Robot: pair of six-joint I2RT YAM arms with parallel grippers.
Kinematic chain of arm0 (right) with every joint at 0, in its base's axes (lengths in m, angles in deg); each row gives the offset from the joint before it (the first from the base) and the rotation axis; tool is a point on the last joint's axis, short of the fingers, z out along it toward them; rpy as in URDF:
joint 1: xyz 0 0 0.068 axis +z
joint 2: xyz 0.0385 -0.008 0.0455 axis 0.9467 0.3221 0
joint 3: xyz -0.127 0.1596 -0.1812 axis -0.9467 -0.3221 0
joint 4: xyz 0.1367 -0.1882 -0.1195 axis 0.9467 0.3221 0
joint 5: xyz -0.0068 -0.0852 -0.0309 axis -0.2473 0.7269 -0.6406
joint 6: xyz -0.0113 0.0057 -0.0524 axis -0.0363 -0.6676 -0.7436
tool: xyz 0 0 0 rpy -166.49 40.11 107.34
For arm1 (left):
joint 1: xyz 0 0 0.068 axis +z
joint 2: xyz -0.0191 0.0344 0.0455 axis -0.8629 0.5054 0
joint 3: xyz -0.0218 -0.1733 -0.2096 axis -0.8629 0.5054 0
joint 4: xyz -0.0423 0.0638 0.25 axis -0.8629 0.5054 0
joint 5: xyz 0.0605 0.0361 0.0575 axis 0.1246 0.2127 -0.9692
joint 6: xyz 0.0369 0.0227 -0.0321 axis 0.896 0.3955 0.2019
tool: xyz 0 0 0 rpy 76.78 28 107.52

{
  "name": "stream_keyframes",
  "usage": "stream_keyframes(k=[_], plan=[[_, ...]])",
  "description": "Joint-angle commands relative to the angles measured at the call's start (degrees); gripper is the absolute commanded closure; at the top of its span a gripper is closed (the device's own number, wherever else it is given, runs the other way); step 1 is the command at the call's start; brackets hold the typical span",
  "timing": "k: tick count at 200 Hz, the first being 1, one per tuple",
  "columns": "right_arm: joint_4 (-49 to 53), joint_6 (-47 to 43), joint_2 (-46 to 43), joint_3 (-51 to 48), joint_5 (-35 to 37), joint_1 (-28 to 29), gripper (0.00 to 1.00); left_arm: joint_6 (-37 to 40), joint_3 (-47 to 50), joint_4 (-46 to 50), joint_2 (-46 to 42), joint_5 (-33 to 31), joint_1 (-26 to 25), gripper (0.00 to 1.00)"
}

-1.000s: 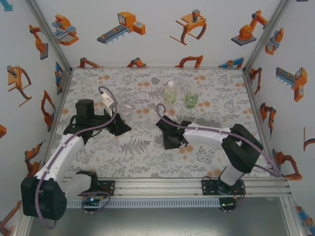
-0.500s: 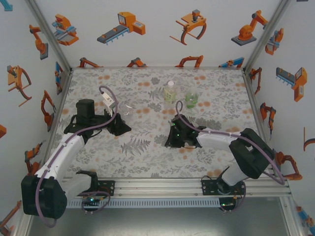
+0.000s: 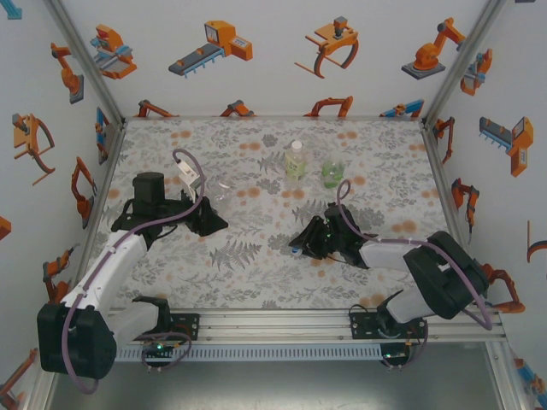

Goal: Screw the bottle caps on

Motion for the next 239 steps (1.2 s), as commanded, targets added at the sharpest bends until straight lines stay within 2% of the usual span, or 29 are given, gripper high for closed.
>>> stream_keyframes(k=[1, 54, 74, 137, 176, 239], plan=[[13.0, -1.4, 1.1, 0.1, 5.5, -0.5, 0.57, 1.4, -2.2, 0.6, 0.2, 0.7, -0.2, 1.00], [30.6, -9.6, -0.9, 8.6, 13.0, 2.1, 0.56, 1.6, -2.6, 1.3, 0.3, 0.1, -0.1, 1.00], [32.7, -10.9, 1.5, 11.9, 14.1, 4.3, 0.52, 1.6, -2.7, 1.4, 0.4, 0.1, -0.1, 1.00], [48.1, -18.4, 9.5, 26.3, 24.2, 12.6, 0.54, 1.7, -2.9, 1.6, 0.4, 0.1, -0.2, 1.00], [51.5, -21.8, 14.3, 31.6, 27.9, 16.2, 0.55, 1.7, -2.8, 1.6, 0.1, -0.1, -0.1, 1.00], [51.3, -22.8, 15.3, 32.7, 28.7, 16.9, 0.58, 1.9, -2.9, 1.8, 0.4, -0.2, -0.1, 1.00]])
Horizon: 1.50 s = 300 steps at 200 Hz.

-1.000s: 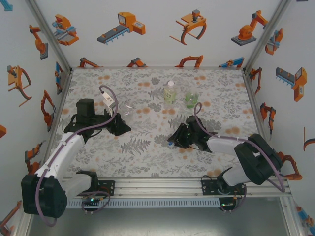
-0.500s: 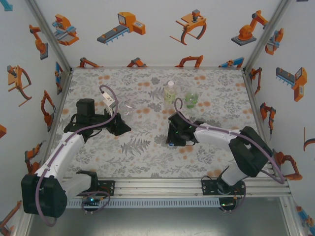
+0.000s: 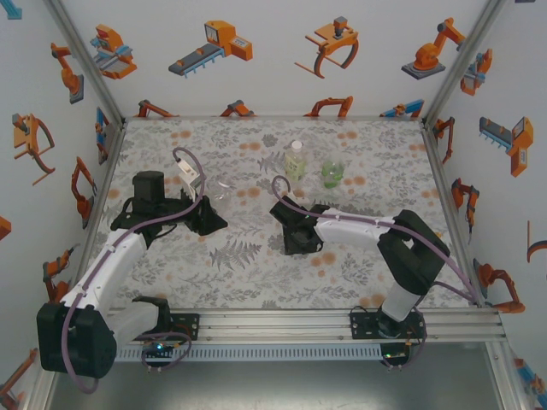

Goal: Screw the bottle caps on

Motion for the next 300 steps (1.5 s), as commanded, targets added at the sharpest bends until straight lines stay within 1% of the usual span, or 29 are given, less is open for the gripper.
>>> stream_keyframes(k=[1, 48, 126, 151, 176, 205, 233, 268, 300], plan=[[2.6, -1.2, 1.0, -0.5, 2.0, 0.1, 0.58, 1.6, -1.9, 0.5, 0.1, 0.4, -0.1, 1.00], [0.3, -2.1, 1.2, -0.4, 1.7, 0.1, 0.58, 1.7, -1.9, 0.6, 0.1, 0.3, -0.2, 1.00], [-1.3, -2.4, 1.2, -0.9, 0.8, 0.1, 0.62, 1.7, -2.0, 0.7, 0.5, 0.4, -0.2, 1.00], [-1.3, -2.6, 1.3, -0.8, 0.7, 0.1, 0.65, 1.7, -2.0, 0.7, 0.7, 0.7, -0.2, 1.00], [-0.4, -3.1, -0.1, -0.4, 0.7, 0.1, 0.70, 2.1, -1.8, 0.9, 0.5, 0.6, -0.7, 1.00], [1.9, -5.3, -4.7, 1.0, -0.2, 0.0, 0.74, 3.8, -1.7, 2.6, 0.2, -0.4, -3.5, 1.00], [5.3, -7.7, -10.1, 3.7, -3.3, -0.6, 0.77, 6.1, -2.7, 5.9, -1.0, -2.3, -6.7, 1.00], [9.7, -10.4, -17.7, 8.4, -8.9, -2.5, 0.80, 10.6, -7.9, 12.3, -3.1, -6.2, -12.1, 1.00], [10.5, -11.3, -24.7, 11.9, -16.0, -6.1, 0.83, 13.3, -15.2, 17.4, -2.8, -8.7, -16.4, 1.00]])
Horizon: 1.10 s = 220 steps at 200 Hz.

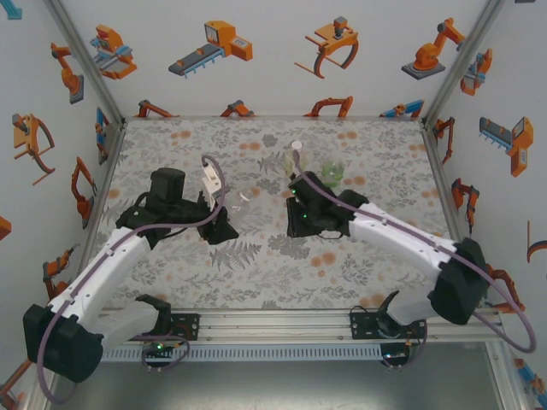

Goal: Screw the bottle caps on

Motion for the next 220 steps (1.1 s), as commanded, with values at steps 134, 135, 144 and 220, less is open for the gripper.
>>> stream_keyframes(k=[134, 135, 144, 220], plan=[[-0.3, 17.4, -14.8, 18.0, -27.3, -7.3, 0.85, 16.1, -19.7, 10.9, 1.6, -15.7, -19.2, 1.00], [-0.4, 17.6, -14.8, 18.1, -27.3, -7.3, 0.85, 16.1, -19.7, 10.9, 1.7, -15.7, -19.2, 1.00], [-1.1, 19.3, -15.1, 17.8, -27.3, -7.3, 0.85, 16.0, -20.0, 10.9, 1.9, -15.9, -19.6, 1.00], [-5.5, 24.9, -16.0, 15.6, -28.4, -7.3, 0.86, 14.7, -20.3, 7.4, 1.9, -17.9, -22.0, 1.00]])
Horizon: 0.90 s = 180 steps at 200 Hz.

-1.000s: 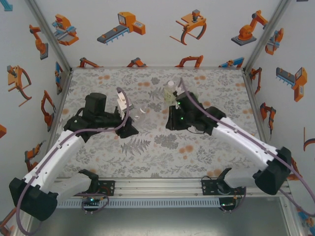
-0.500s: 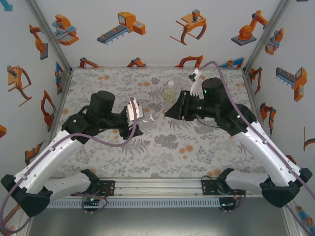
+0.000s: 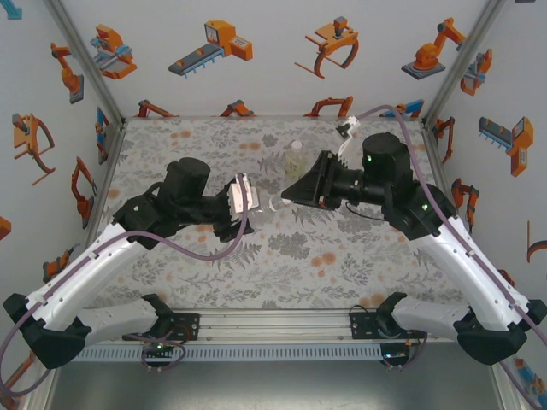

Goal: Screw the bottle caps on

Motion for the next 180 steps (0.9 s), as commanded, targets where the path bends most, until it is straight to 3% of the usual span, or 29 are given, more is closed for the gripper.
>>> stream_keyframes(k=[1, 180], plan=[[-2.9, 2.9, -0.6, -0.5, -1.7, -0.3, 0.86, 0.0, -1.7, -2.0, -0.2, -0.7, -0.6, 1.00], [1.7, 0.8, 3.3, 2.4, -3.0, -0.3, 0.86, 2.0, -3.2, -1.3, 0.7, -3.2, -2.2, 1.00]])
